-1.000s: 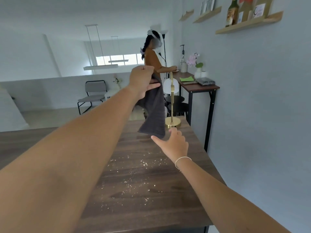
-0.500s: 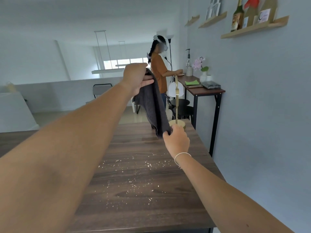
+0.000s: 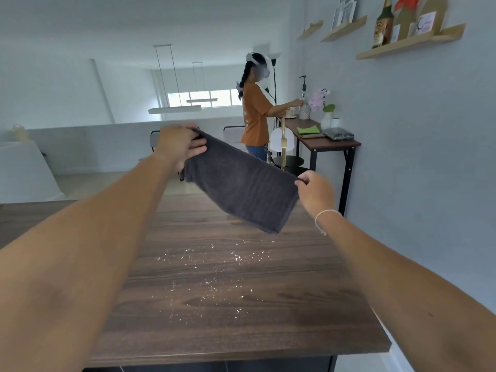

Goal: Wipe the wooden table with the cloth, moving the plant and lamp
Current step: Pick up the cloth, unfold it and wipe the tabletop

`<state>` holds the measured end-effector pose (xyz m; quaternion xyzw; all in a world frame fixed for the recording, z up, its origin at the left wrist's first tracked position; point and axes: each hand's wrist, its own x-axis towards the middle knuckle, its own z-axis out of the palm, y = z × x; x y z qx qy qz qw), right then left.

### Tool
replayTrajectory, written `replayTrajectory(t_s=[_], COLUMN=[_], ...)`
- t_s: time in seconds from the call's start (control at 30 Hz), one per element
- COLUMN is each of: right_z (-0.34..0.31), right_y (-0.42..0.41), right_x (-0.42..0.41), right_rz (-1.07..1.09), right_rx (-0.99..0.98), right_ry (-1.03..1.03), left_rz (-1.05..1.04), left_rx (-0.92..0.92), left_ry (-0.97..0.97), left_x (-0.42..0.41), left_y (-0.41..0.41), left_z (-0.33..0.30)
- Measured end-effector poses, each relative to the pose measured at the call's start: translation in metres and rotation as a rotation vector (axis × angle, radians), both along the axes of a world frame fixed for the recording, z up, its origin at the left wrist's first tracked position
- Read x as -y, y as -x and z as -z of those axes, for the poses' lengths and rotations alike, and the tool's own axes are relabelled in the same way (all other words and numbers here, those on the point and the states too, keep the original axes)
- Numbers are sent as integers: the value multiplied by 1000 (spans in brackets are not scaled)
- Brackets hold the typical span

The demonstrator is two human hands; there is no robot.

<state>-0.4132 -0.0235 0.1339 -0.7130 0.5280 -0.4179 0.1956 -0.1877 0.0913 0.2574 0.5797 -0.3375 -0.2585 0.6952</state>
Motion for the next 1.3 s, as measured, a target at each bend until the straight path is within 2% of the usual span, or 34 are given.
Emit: replayTrajectory(t_s=[0.33,0.77,0.83,0.93,1.0,1.07,1.17,1.23,1.3], right_z=[-38,9,11,5,11,28,65,83,92], right_y=[9,-17,-24,-31,-30,-23,-4,4,3], right_x=[12,17,19,19,9,-11,-42,-52,-56], right_rz=[-43,-182,-162,-149,-204,-324,-493,-548,-533], right_rx=[-73,-244,-230,-107,-62,-121,-309,-295,-236], right_ry=[128,-43,-11,39,50,29,-68,-158,-201], left_rz=[16,5,-9,-8,1,28,164,198,131], left_rx=[-119,-65,-43,-52,-72,-52,44,172,266], left_ry=[-97,-298,-249,-163,-178,-281,-634,-858,-888], left_x=[-16,-36,-34,-34,-46,-66,-106,-127,-132], left_y=[-25,-64,-70,-81,-90,-97,-109,-114,-118], left_z=[75,119,120,115,121,139,175,188,194])
